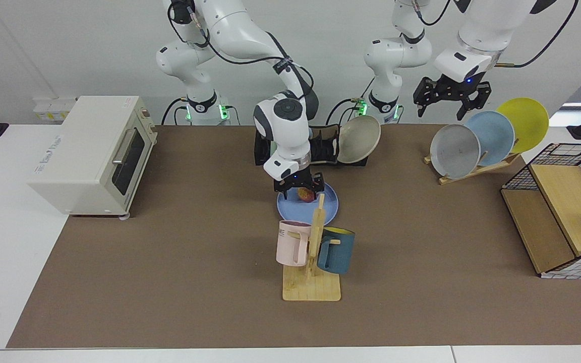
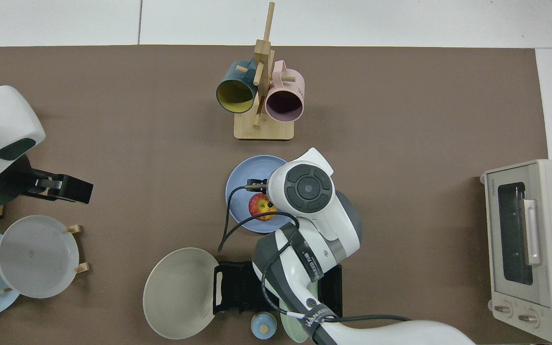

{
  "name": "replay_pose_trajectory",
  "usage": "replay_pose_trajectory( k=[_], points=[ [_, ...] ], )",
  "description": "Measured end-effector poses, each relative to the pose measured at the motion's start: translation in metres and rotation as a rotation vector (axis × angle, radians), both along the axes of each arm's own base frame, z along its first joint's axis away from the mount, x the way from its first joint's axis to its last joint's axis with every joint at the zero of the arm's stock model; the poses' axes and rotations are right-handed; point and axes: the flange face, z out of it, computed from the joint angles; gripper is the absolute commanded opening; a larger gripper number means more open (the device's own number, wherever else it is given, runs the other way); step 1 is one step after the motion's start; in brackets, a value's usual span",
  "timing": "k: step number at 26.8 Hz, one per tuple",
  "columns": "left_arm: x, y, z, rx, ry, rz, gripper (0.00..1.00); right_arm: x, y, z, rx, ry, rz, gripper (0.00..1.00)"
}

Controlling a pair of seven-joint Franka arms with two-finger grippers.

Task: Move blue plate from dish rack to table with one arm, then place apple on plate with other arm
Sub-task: 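Lower the apple onto the blue plate with the right gripper, then open the right gripper and withdraw it from the plate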

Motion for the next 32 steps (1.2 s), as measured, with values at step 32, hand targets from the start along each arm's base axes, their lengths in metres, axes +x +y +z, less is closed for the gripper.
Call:
replay_pose_trajectory(
  k=[32],
  points=[
    [0.0,0.001,0.0,0.0,0.0,0.002,1.0,0.011,-0.399,0.195,-0.021,0.098,0.218,1.0]
  ],
)
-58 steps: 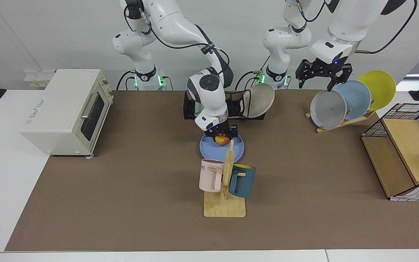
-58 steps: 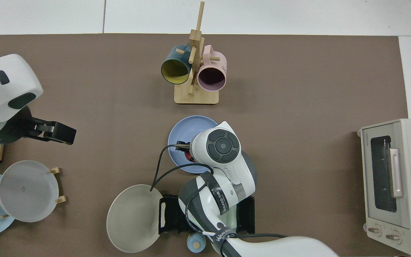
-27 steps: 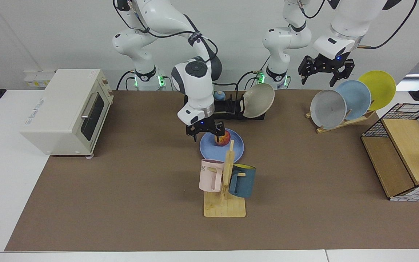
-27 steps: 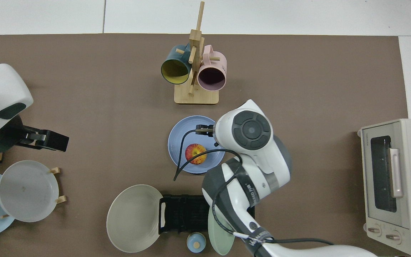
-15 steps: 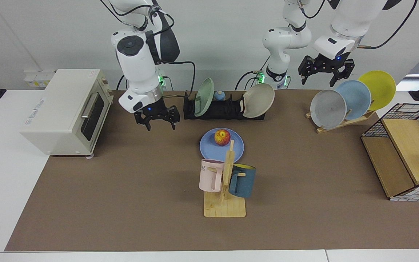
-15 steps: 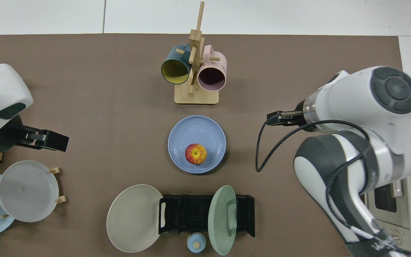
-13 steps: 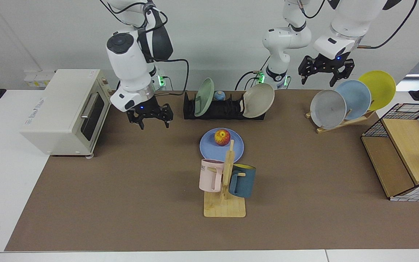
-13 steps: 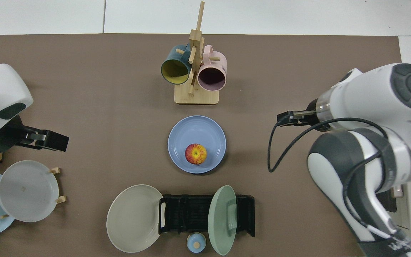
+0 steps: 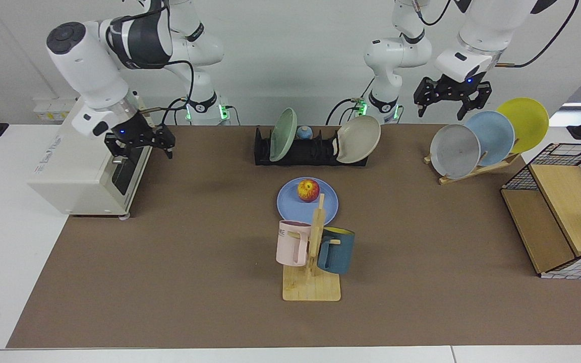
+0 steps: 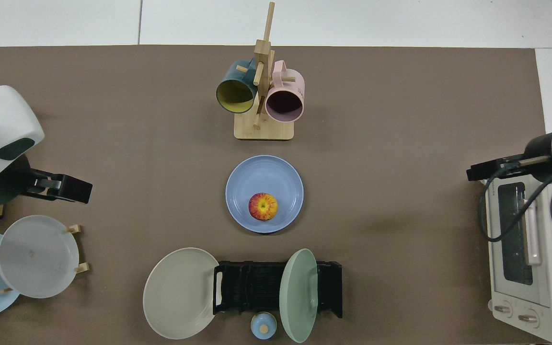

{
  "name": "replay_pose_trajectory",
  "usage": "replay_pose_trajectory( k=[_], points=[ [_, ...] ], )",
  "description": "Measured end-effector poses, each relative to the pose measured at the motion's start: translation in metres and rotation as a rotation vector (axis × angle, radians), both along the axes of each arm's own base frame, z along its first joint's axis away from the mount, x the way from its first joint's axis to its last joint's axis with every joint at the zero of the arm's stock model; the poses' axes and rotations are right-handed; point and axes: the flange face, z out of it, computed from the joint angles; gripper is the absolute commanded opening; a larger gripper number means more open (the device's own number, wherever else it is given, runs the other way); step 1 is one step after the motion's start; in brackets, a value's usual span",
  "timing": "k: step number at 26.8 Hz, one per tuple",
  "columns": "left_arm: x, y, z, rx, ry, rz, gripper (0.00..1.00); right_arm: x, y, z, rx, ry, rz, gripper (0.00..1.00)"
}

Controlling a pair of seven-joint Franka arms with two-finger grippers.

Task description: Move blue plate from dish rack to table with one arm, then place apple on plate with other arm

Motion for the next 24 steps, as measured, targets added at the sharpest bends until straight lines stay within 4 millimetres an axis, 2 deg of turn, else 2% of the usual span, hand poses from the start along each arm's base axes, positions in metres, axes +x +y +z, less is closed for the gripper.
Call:
replay_pose_trajectory(
  k=[2,4,9,24],
  points=[
    [0.0,0.0,0.0,0.0,0.0,0.0,1.0,-0.002,-0.016,0.007,-0.014,-0.013,-0.008,1.0],
    [0.0,0.0,0.0,0.0,0.0,0.0,1.0,-0.004,-0.024,0.013,-0.061,-0.021,-0.001,1.0],
    [0.0,0.0,0.0,0.0,0.0,0.0,1.0,-0.003,-0.018,0.022,-0.126,-0.034,0.03,1.0],
    [0.0,0.0,0.0,0.0,0.0,0.001,1.0,-0.002,-0.014,0.023,-0.108,-0.039,-0.012,1.0]
  ],
)
